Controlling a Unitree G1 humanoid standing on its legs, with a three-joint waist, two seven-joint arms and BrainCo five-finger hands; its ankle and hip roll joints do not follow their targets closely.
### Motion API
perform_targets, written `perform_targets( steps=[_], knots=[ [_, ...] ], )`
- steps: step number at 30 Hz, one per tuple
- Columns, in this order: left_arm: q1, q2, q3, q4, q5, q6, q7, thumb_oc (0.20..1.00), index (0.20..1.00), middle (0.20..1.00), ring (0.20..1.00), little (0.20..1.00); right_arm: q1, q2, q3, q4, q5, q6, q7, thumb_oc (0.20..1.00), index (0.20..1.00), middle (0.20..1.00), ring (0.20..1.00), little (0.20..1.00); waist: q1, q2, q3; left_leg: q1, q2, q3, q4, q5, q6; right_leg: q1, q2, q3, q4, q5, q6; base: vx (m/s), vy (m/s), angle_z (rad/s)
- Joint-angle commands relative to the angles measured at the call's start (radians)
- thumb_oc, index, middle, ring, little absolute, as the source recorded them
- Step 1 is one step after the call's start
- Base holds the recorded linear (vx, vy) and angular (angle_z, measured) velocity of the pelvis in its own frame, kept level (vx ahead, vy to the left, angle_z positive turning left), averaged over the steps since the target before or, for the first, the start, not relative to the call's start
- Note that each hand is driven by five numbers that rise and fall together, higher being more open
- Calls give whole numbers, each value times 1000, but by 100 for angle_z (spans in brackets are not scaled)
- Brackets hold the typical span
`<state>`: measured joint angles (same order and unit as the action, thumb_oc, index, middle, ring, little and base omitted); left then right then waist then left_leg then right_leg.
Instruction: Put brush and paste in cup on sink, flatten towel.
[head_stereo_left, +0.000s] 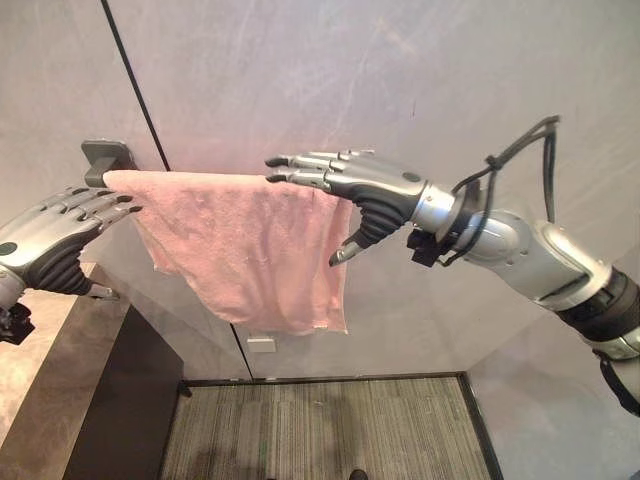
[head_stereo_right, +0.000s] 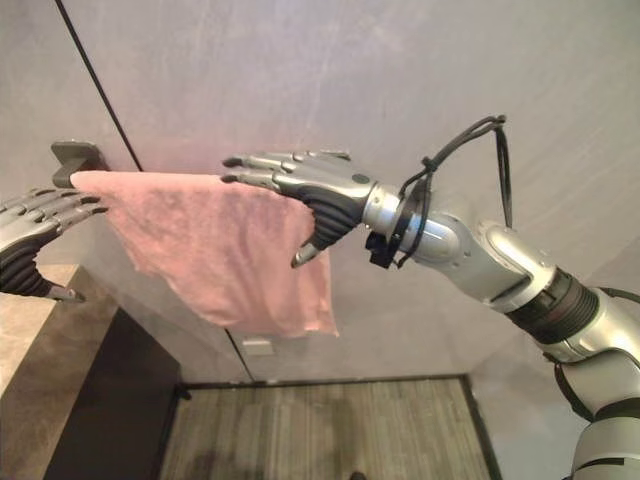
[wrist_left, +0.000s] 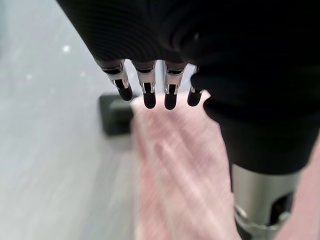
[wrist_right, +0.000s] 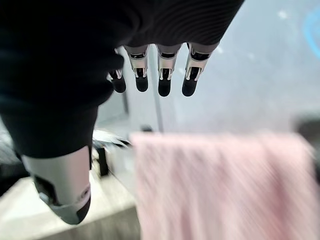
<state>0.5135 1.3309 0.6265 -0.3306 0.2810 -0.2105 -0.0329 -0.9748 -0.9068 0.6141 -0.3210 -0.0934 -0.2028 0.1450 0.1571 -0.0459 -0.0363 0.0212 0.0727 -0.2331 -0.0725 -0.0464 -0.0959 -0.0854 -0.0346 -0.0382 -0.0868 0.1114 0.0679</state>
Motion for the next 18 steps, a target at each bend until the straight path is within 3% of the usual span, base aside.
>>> perform_targets(
  steps=[1, 5, 9, 10, 11, 12, 15, 16, 18],
  knots=[
    [10, 35, 154, -7, -43, 8, 97, 1000, 1000, 1000, 1000, 1000, 34, 19, -66, -34, -18, -35, -90, 1000, 1000, 1000, 1000, 1000, 8, -22, -40, -17, -8, 23, -15, -23, 76, 57, -107, -73, 0, -87, 78, -12, 9, -6],
    [49, 3, 211, -36, -64, 0, 121, 1000, 1000, 1000, 1000, 1000, 89, 19, -116, -61, -18, -45, -99, 1000, 1000, 1000, 1000, 1000, 9, -19, -41, -13, -12, 27, -14, -23, 80, 54, -111, -66, 0, -83, 80, -15, 8, -2],
    [91, -156, 208, -74, -145, -27, 147, 1000, 1000, 1000, 1000, 1000, 339, 22, -287, -98, 62, -62, -84, 1000, 1000, 1000, 1000, 1000, -8, -9, -32, -16, -22, 35, -13, -12, 86, 45, -119, -54, 0, -69, 80, -40, 23, -12],
    [90, -153, 205, -75, -145, -27, 146, 1000, 1000, 1000, 1000, 1000, 351, 21, -295, -104, 63, -61, -81, 1000, 1000, 1000, 1000, 1000, -5, -10, -36, -12, -20, 34, -14, -21, 86, 49, -117, -55, 0, -77, 81, -42, 13, -7],
    [92, -301, 151, -69, -204, -55, 161, 1000, 1000, 1000, 1000, 1000, 581, 50, -429, -118, 120, -74, -54, 1000, 1000, 1000, 1000, 1000, -18, -11, -28, -15, -20, 30, -14, -18, 86, 51, -118, -60, 0, -78, 79, -4, 3, -4],
    [95, -345, 130, -62, -216, -60, 154, 1000, 1000, 1000, 1000, 1000, 665, 68, -475, -125, 140, -77, -38, 1000, 1000, 1000, 1000, 1000, -23, -12, -26, -19, -21, 28, -14, -16, 87, 48, -119, -62, 0, -78, 78, -72, 2, 2],
    [78, -611, -6, -11, -398, -89, 89, 1000, 1000, 1000, 1000, 1000, 957, 199, -558, -31, 286, -52, 82, 1000, 1000, 1000, 1000, 1000, -40, -23, -10, -26, -20, 18, -15, -15, 84, 52, -119, -78, 0, -87, 73, -31, -14, 6],
    [77, -612, -9, -11, -399, -89, 88, 1000, 1000, 1000, 1000, 1000, 960, 197, -561, -32, 287, -52, 84, 1000, 1000, 1000, 1000, 1000, -40, -23, -11, -30, -22, 16, -15, -10, 84, 49, -121, -79, 0, -83, 73, -6, -24, 12],
    [71, -728, -92, 57, -486, -79, 12, 1000, 1000, 1000, 1000, 1000, 1073, 225, -591, 14, 296, -23, 149, 1000, 1000, 1000, 1000, 1000, -45, -28, -5, -38, -23, 7, -15, -5, 82, 48, -122, -91, 0, -85, 69, -36, -22, 19]
  ],
)
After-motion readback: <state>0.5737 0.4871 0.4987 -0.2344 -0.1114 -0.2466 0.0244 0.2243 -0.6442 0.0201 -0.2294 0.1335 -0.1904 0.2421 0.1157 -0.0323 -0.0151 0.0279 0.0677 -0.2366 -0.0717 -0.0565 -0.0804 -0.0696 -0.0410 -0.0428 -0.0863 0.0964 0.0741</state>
